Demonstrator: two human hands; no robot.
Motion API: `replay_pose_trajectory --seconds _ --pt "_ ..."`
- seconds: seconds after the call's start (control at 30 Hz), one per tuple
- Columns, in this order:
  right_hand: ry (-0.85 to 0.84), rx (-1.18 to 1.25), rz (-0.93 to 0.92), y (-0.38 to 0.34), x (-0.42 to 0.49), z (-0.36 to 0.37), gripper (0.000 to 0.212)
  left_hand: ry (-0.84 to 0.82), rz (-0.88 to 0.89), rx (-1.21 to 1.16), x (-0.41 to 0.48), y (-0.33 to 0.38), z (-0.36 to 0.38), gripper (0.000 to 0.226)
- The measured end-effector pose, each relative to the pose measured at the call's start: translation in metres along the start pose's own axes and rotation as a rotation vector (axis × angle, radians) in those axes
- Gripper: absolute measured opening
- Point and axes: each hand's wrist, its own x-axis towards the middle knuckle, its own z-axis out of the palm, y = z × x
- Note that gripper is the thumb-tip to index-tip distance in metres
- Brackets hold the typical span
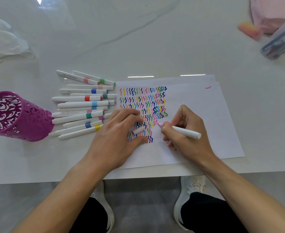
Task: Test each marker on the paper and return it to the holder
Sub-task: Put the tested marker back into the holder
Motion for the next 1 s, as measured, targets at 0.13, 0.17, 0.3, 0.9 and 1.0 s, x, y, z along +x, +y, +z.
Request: replay_pose_trajectory --seconds 0.13,0.17,0.3,0.9,1.0 --pt "-0.028 -0.037 -0.012 0.001 -0.001 -0.001 0.026 0.003 0.004 0.007 0.000 0.000 0.001 0.053" --pt "-0.036 -0.039 -0.016 0.001 -0.001 -0.001 0.026 0.003 0.004 0.008 0.000 0.000 0.001 0.053" --pt "0.001 0.094 -0.015 0.000 -0.002 -0.003 0.024 0.011 0.003 0.000 0.000 0.001 0.000 0.052" --pt "-0.012 0.192 -0.076 -0.012 -0.004 -0.002 0.008 0.126 0.059 0.128 -0.007 0.000 -0.005 0.028" --pt "0.002 0.237 -0.053 -0.011 -0.006 -0.002 0.014 0.136 0.045 0.124 -0.009 0.002 -0.005 0.035"
